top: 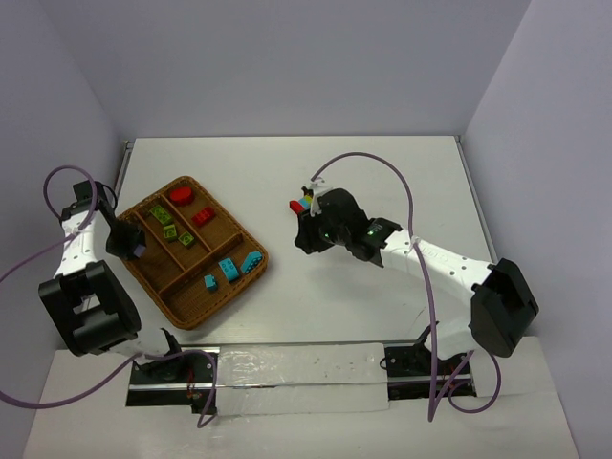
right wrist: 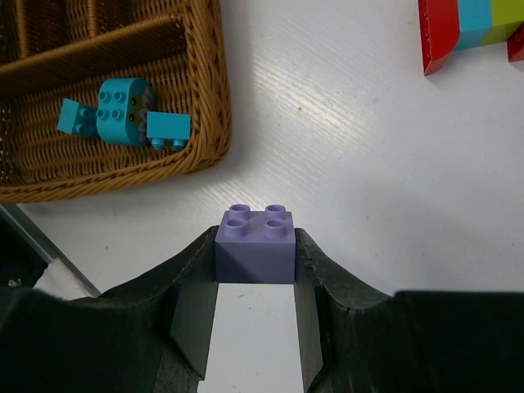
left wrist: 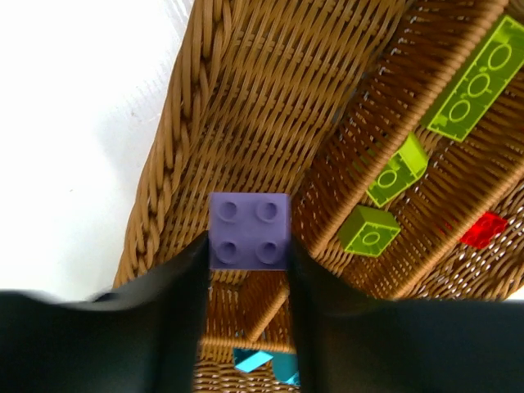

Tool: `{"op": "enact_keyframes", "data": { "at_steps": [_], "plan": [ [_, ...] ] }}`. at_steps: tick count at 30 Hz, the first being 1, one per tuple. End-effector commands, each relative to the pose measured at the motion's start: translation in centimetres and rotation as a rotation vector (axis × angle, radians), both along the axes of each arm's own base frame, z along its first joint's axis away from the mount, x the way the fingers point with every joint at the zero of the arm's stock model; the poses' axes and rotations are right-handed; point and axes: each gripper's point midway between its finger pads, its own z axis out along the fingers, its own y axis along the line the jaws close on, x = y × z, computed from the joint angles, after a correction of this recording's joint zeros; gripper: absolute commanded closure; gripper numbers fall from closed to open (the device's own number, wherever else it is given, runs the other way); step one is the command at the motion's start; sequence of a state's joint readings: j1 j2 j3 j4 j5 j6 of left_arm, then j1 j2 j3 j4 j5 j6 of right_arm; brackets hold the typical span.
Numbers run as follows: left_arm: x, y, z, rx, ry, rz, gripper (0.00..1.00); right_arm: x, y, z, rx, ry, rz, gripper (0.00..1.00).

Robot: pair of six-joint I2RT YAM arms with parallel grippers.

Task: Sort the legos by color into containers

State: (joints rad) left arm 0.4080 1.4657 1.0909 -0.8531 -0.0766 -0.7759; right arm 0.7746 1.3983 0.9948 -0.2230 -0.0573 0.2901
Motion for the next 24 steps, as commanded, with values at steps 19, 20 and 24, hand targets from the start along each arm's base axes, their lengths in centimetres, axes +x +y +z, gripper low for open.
{"op": "enact_keyframes", "data": {
  "at_steps": [19,20,24],
  "plan": [
    [5.5,-3.4,16.1,0.145,-0.383,-0.261,0.01,-2.6,17.3,7.1,0.197,0.014,0.361,0.98],
    [5.7,-3.9,17.3,0.151,-0.411,-0.277,0.01,-2.8,18.5,8.2,0.212,0.000,0.383,0.98],
    [6.1,-5.9,22.1,0.170,-0.550,-0.331,0.01,-3.5,22.7,8.4,0.232,0.018,0.439,0.98]
  ]
}}
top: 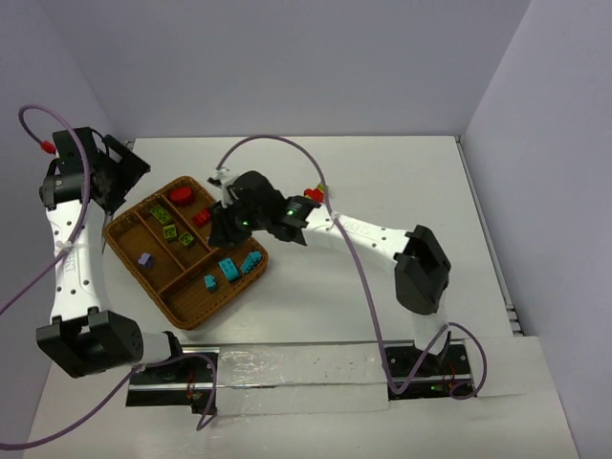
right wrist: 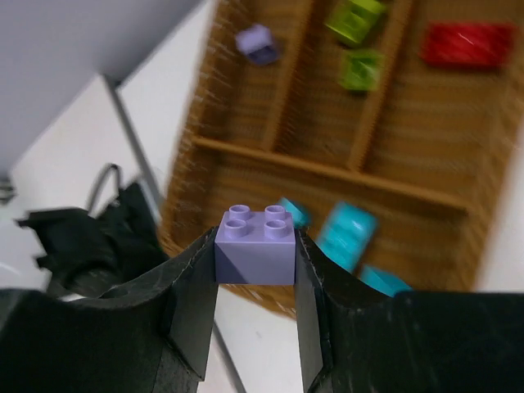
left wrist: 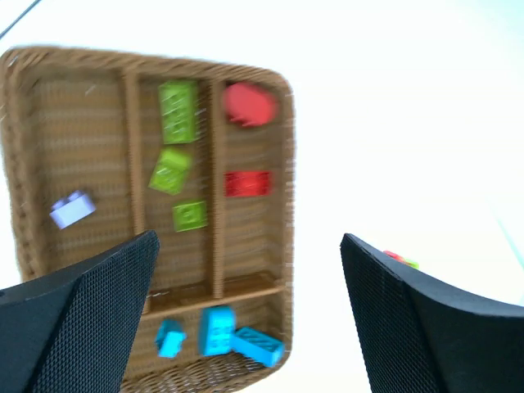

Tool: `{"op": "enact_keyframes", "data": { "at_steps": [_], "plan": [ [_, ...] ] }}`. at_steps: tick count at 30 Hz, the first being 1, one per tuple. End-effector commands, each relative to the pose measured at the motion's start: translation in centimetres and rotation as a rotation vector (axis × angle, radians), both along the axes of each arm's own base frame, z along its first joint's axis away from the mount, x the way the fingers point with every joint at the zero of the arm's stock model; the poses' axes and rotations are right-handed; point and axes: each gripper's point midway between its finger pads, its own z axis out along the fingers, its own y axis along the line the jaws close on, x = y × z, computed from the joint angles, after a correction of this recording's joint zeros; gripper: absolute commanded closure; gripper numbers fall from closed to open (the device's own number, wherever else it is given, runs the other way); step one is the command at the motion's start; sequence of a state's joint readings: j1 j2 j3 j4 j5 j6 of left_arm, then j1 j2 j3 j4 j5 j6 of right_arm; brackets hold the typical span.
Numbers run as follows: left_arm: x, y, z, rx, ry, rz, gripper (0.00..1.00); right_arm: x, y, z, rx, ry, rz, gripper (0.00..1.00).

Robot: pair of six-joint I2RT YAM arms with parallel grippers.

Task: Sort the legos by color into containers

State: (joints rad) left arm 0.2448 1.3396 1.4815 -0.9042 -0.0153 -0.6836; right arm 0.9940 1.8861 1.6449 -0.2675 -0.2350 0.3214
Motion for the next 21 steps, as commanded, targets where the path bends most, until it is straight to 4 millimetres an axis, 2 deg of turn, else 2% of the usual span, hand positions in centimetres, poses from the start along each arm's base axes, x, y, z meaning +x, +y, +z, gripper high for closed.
{"op": "enact_keyframes", "data": {
  "at_steps": [1,4,5,7,9,13,21],
  "plan": [
    [-0.7,-2.4,6.1,0.016,-0.148,-0.081,0.01,-1.5,4.7,2.4,0.070,0.012,0.095,0.97],
    [-1.2,-4.0,8.3,-0.005,-0.212,-0.139,0.01,-1.3,7.2,-0.2,0.035,0.052,0.120,0.97],
    [-1.2,-4.3,8.6,-0.010,-0.219,-0.151,0.01,-1.5,7.4,-0.3,0.034,0.053,0.124,0.97],
    [-1.5,-4.8,9.3,-0.015,-0.237,-0.172,0.01,-1.3,9.7,0.6,0.057,0.045,0.139,0.96],
    [-1.9,-4.9,9.7,-0.011,-0.246,-0.176,0.01,-1.2,11.1,-1.5,0.029,0.072,0.144,0.95],
    [-2.6,-5.1,9.7,-0.007,-0.250,-0.188,0.01,-1.1,13.3,-2.4,0.072,0.106,0.131,0.93],
    [-3.1,-5.3,7.7,-0.013,-0.204,-0.200,0.01,-0.9,14.9,-3.3,0.125,0.130,0.117,0.91]
  ]
}}
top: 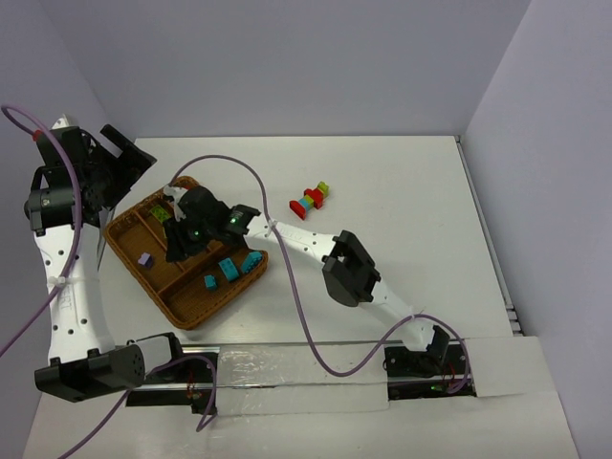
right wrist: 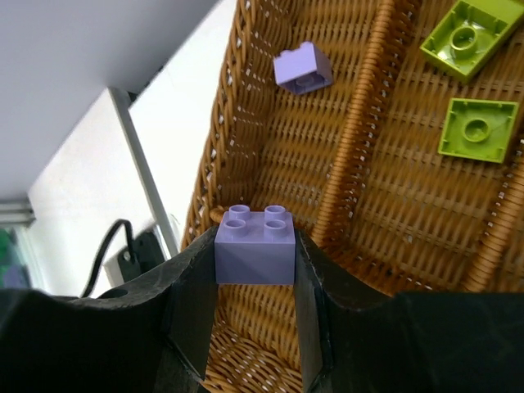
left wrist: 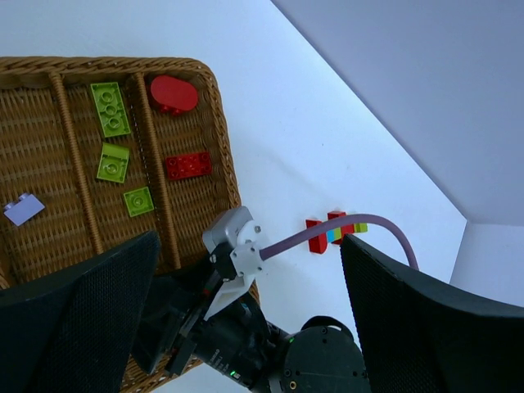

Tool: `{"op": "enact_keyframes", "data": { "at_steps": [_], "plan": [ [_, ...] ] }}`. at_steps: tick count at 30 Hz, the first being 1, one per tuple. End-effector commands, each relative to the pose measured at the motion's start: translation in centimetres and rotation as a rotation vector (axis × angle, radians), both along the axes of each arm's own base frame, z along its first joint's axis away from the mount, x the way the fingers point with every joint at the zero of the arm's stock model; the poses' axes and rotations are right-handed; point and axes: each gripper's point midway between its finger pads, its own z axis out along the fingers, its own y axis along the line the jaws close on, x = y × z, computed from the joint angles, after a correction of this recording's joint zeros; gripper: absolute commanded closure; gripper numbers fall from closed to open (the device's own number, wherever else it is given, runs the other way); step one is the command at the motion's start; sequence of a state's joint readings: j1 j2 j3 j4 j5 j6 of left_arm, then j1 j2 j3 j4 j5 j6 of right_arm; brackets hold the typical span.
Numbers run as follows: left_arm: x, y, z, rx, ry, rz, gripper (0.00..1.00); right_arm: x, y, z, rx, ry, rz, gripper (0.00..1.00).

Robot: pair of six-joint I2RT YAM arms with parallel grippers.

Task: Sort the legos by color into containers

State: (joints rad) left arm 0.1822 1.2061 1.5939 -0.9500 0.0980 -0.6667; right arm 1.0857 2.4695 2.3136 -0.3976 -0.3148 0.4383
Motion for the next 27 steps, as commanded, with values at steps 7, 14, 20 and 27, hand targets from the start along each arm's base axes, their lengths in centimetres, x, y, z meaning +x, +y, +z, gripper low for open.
{"op": "enact_keyframes", "data": {
  "at_steps": [7,14,20,27],
  "plan": [
    [-1.0,-0.5,-1.7,-0.003,0.040,-0.023,0.01,-0.2,3.5,2.0,0.143,-0.001,-0.001,0.89],
    [-0.9,-0.7,-2.1,-0.011,0.052,-0.033,0.01,0.0,5.1,0.7,0.178,0.001,-0.008,0.70],
    [-0.9,-0.7,-2.7,-0.017,0.069,-0.029,0.01,-0.5,5.5,2.1,0.221,0.004,0.022,0.33],
    [-0.5,-0.4,-2.9,-0.013,0.075,-0.017,0.01,0.0,4.0,7.1,0.260,-0.063,-0.002,0.28]
  ]
}}
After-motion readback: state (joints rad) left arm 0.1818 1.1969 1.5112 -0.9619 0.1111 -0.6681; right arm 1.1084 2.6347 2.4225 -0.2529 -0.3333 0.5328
